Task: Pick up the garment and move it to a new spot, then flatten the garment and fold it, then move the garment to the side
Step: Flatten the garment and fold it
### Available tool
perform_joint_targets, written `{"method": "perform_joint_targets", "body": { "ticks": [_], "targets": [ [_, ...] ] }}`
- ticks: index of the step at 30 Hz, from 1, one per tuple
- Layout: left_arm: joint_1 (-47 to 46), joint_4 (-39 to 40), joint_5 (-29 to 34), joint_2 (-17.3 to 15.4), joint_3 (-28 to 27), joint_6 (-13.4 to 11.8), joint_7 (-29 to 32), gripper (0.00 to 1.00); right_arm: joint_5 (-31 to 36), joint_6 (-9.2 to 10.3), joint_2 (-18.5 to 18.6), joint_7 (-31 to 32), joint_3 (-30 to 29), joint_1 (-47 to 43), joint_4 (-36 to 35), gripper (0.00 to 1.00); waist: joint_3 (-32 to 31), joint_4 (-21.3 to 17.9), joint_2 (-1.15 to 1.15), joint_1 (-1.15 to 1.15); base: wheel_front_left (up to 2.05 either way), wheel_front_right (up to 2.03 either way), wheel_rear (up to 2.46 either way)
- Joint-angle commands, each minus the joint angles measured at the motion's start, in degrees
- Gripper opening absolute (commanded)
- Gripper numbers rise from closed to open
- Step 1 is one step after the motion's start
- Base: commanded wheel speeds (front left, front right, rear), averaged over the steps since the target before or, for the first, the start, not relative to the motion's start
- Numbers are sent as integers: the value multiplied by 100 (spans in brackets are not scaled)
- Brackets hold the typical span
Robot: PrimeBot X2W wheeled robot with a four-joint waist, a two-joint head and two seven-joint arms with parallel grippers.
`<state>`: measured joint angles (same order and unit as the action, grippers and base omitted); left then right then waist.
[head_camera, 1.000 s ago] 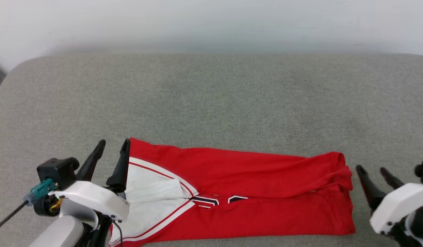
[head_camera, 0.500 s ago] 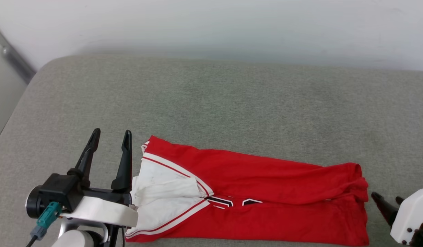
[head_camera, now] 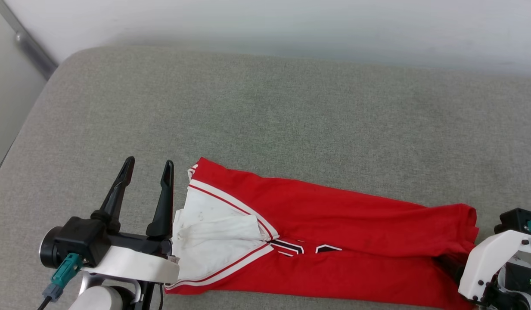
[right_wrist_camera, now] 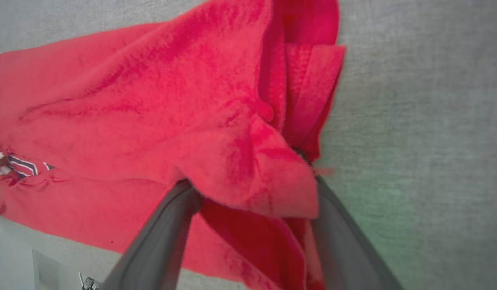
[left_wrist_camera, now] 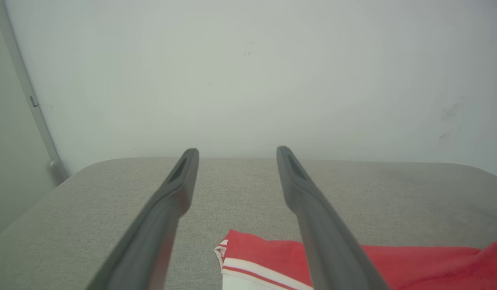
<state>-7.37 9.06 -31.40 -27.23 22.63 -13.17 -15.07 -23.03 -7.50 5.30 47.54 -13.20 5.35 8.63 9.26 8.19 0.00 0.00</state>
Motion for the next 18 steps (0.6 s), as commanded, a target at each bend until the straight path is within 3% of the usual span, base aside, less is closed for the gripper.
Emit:
{"method": "perform_joint_targets", "body": {
  "ticks": [1, 3, 4, 5, 6, 7, 18],
  "targets": [
    [-57, -7, 37, 33, -30, 24, -11, 100, -32, 2, -58, 72, 74, 0, 173, 100, 67, 26, 0, 0, 0, 0, 0],
    [-78, 9, 82, 75, -55, 60, -11, 100, -90, 2, -114, 87, 165, -22, 390, 100, 128, 44, 0, 0, 0, 0, 0],
    [-92, 11, 102, 100, -75, 95, -11, 100, -105, 2, -135, 116, 219, -25, 500, 94, 160, 50, 0, 0, 0, 0, 0],
    [-108, -13, 119, 122, -91, 117, -11, 100, -110, 2, -151, 132, 272, -32, 598, 46, 177, 55, 0, 0, 0, 0, 0],
    [-119, -32, 145, 147, -110, 146, -11, 100, -146, 2, -164, 139, 317, -39, 671, 15, 189, 60, 0, 0, 0, 0, 0],
    [-123, -48, 160, 164, -131, 176, -11, 100, -156, 2, -168, 160, 353, -41, 734, 0, 198, 63, 0, 0, 0, 0, 0],
    [10, -216, 307, 289, -260, 366, -11, 100, -161, 3, 333, -226, 421, 272, 277, 0, 40, -24, 0, 0, 0, 0, 0]
  ]
}}
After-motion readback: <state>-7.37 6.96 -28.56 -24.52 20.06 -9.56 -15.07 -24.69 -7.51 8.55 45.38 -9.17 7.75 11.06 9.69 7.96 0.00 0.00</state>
